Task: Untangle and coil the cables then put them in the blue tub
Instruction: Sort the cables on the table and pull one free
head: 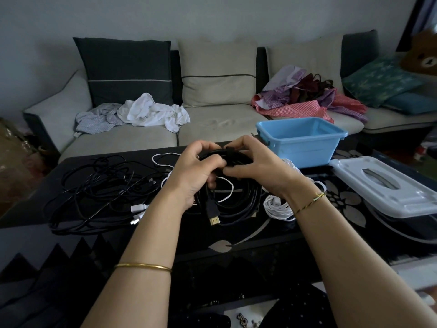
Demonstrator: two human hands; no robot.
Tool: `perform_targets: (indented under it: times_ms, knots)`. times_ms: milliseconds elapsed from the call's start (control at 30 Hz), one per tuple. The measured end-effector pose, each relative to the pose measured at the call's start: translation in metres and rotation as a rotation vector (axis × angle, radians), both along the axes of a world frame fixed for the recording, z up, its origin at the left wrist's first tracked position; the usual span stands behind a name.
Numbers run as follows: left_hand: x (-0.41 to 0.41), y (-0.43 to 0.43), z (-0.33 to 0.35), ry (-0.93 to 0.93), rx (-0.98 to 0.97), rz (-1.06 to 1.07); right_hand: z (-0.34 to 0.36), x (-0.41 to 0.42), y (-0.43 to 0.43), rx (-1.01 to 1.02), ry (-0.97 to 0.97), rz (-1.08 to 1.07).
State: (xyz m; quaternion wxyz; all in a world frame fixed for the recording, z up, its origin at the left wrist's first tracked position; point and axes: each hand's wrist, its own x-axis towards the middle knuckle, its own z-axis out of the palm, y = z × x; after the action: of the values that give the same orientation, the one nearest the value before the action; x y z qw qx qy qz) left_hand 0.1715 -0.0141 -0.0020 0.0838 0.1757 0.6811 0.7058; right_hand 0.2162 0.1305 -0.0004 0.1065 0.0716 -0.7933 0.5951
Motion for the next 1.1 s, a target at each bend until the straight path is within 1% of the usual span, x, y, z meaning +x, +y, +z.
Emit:
perform_targets:
  times_ms: [100, 167, 267, 400, 600, 733, 800, 867, 967, 1033, 1100]
  knots:
    - [0.000, 0.000, -0.001, -0.058, 0.051, -0.017, -0.002, -0.001, 0.000, 0.089, 0.054, -0.038]
    - [-0.001, 0.000, -0.001, -0.093, 0.078, -0.051, -0.003, -0.001, 0.001, 0.092, 0.070, -0.038]
    - [-0.001, 0.001, -0.005, -0.097, 0.073, -0.074, -0.004, -0.001, 0.000, -0.018, 0.053, -0.025]
    - [-0.002, 0.001, -0.009, -0.043, 0.018, -0.083, -0.007, -0.002, 0.002, -0.189, -0.009, -0.006]
    - [-0.002, 0.002, -0.012, -0.004, 0.013, -0.097, -0.010, -0.004, 0.003, -0.206, 0.014, -0.013]
    - [-0.004, -0.001, -0.012, -0.037, 0.053, -0.127, -0.010, -0.009, 0.002, -0.236, 0.047, -0.029]
    - [-0.004, -0.002, -0.015, -0.083, 0.073, -0.164, -0.012, -0.012, 0.000, -0.243, 0.048, -0.043]
    - [-0.006, -0.003, -0.019, -0.150, 0.104, -0.174, -0.018, -0.014, -0.002, -0.225, 0.046, -0.076]
    - [-0.013, -0.007, -0.027, -0.231, 0.107, -0.151, -0.032, -0.017, -0.007, -0.069, -0.004, -0.121]
    - [-0.016, -0.009, -0.035, -0.273, 0.063, -0.149, -0.041, -0.018, -0.007, 0.021, -0.065, -0.087]
    - [-0.019, -0.010, -0.042, -0.318, 0.012, -0.157, -0.048, -0.017, -0.006, 0.035, -0.136, -0.010]
